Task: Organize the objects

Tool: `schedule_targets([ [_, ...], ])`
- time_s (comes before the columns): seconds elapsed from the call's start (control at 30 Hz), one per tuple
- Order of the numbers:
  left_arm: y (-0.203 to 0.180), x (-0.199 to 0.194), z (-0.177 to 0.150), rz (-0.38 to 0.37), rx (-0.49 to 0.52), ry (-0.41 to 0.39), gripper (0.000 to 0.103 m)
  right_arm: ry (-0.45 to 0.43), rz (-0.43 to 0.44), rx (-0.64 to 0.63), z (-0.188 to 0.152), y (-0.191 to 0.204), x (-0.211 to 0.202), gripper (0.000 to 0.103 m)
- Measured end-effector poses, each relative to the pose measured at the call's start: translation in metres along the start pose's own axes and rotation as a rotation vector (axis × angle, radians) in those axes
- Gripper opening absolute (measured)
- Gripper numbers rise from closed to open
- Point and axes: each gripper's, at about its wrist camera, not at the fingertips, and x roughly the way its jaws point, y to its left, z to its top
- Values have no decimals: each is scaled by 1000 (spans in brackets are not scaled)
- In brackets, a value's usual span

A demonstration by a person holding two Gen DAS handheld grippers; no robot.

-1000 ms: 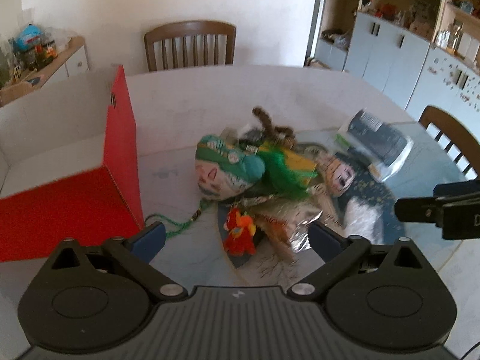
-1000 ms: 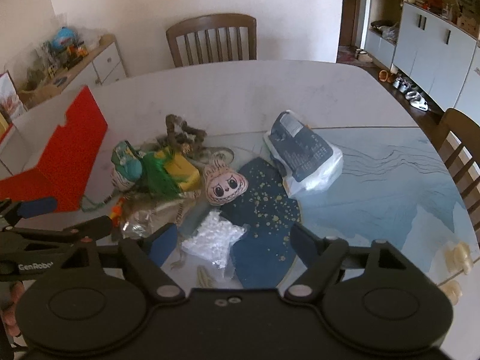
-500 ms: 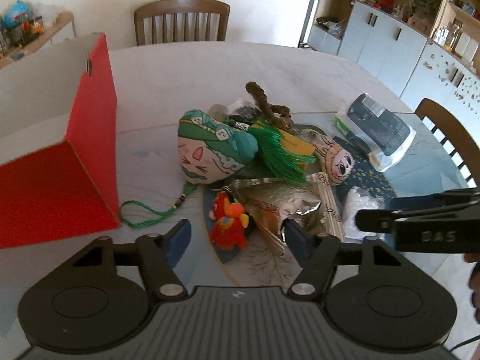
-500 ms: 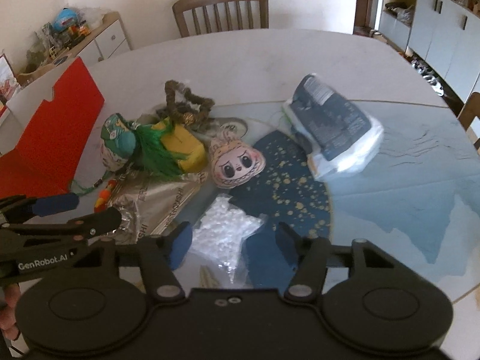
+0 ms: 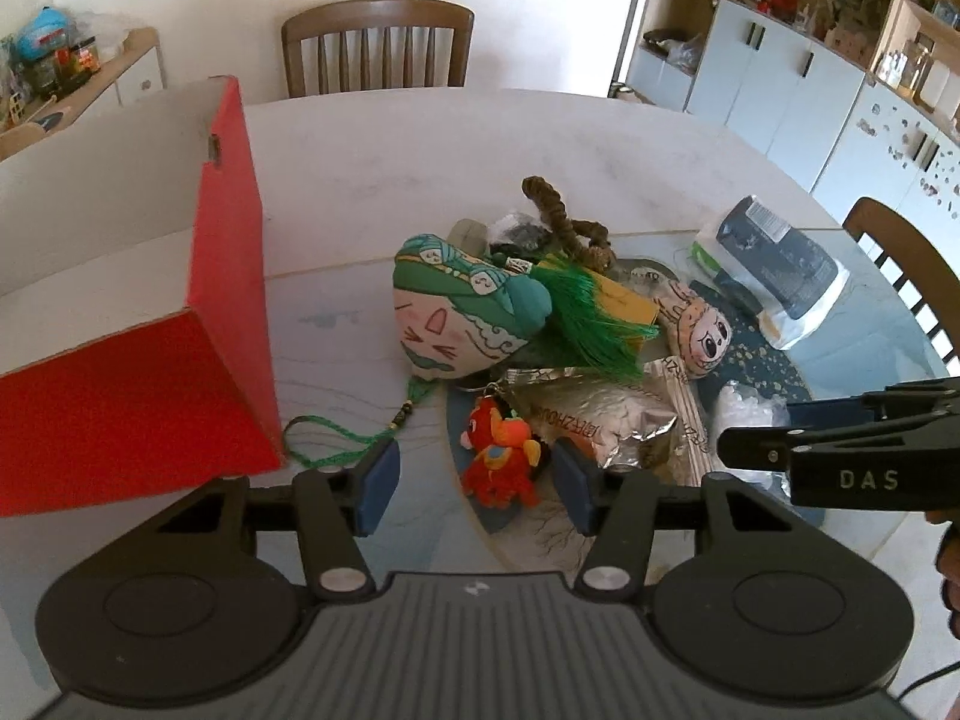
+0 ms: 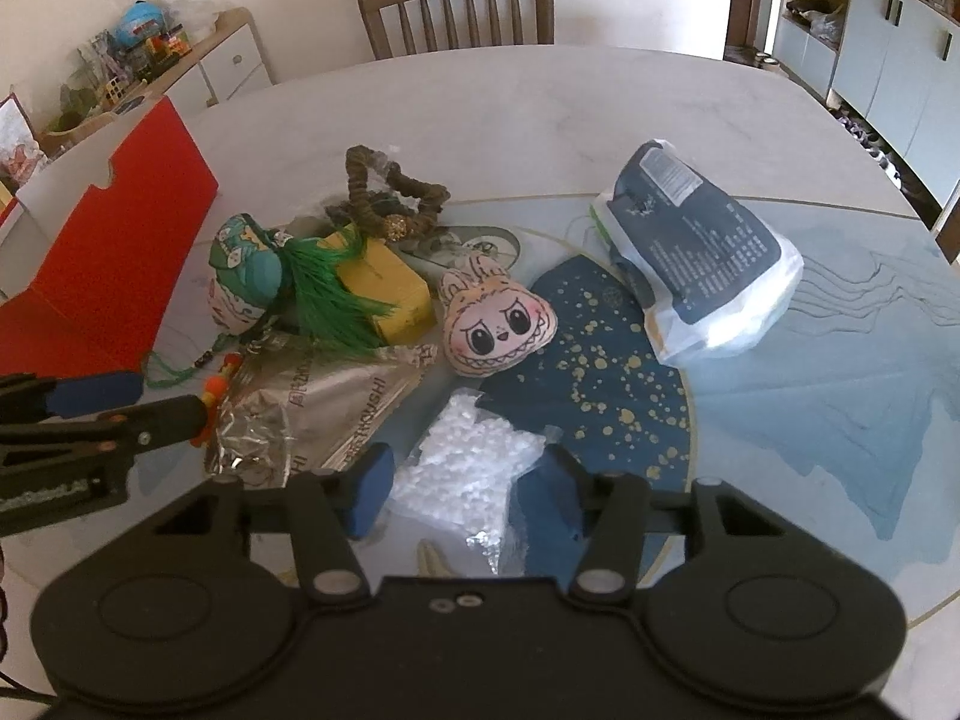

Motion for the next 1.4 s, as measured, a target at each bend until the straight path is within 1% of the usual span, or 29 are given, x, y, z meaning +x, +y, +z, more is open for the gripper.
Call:
schedule_targets([
  [0.1,0,8,0,-5,-1,15,51,5,-1,1,-1,0,2,53],
  [0.27,-2,16,0,-20,-5,34,41,9,1,-1,-2,0,6,50],
  [0.33,-4,17,1,-27,2,33,37,12,4,-3,-3,1,8,48],
  [0.43,-5,18,2,-26,2,30,35,13,12,-3,-4,2,9,43],
  [0.47,-5,17,2,-28,1,25,28,13,13,-4,-4,2,9,42],
  [0.57,-7,16,3,-44,4,17,16,12,15,0,-3,2,8,37],
  [0.7,-12,14,2,-24,22,9,12,6,16,0,-4,0,5,30],
  [0.77,-12,12,2,-29,16,3,3,1,6,-6,-5,-1,3,29],
  [0.8,-12,11,2,-33,11,1,3,0,4,-7,-5,-2,1,28],
  [0.93,-13,3,2,-4,9,-11,2,-4,10,-9,-6,-4,-7,28],
  [1.2,-10,-22,6,14,-28,-45,1,-39,30,-45,-5,-6,-37,27],
  [1.3,-10,-20,7,-4,-47,-32,2,-46,41,-63,-3,-7,-46,27],
  [1.4,-7,-15,5,-7,-82,-15,6,-48,49,-73,-3,-10,-52,27],
])
